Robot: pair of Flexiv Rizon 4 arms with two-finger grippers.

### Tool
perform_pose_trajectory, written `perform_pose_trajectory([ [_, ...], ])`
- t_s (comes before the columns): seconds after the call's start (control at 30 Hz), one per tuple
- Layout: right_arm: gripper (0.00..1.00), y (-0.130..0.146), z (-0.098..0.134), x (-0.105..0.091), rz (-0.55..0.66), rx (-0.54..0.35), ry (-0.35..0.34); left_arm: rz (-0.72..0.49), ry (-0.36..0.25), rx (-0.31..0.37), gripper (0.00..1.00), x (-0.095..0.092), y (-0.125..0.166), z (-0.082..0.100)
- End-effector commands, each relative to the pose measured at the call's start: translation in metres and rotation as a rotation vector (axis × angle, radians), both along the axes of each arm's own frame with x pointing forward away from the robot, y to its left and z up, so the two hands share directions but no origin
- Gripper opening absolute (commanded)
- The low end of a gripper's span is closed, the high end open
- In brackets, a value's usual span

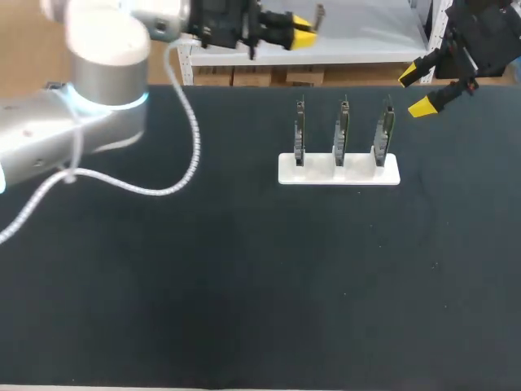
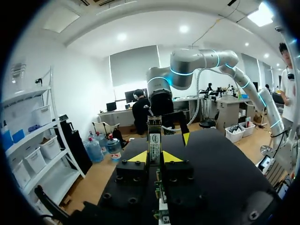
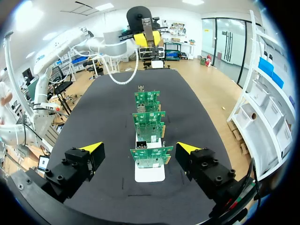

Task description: Pick up the optical module with the left hand, and insert it into the network port with the right hand.

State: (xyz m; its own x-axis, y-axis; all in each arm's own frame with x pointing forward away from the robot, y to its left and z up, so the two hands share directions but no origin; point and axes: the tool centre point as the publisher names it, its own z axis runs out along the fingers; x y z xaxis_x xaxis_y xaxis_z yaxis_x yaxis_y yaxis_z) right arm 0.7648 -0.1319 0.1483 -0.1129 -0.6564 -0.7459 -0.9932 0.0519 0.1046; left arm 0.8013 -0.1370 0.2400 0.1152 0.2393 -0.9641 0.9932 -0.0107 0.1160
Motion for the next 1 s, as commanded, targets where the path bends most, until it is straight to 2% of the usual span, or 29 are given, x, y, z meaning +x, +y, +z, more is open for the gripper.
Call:
perform_pose_trajectory([
  [0.03,1.00,0.000,0.000,-0.001,-0.003,-0.001,-0.002,-0.024,0.029,-0.039,0.00,0.002,-0.048,-0.020],
  [0.27,1.00,0.000,0.000,-0.001,-0.003,-0.001,-0.002,-0.035,0.078,-0.127,0.00,-0.009,-0.066,-0.027],
  [0.43,1.00,0.000,0.000,-0.001,-0.003,-0.001,-0.002,-0.030,0.086,-0.144,0.00,-0.014,-0.075,-0.030],
  [0.63,1.00,0.000,0.000,-0.001,-0.003,-0.001,-0.002,-0.011,0.060,-0.123,0.00,-0.021,-0.086,-0.035],
  [1.0,1.00,0.000,0.000,-0.001,-0.003,-0.001,-0.002,0.000,0.047,-0.129,0.00,-0.026,-0.102,-0.045],
])
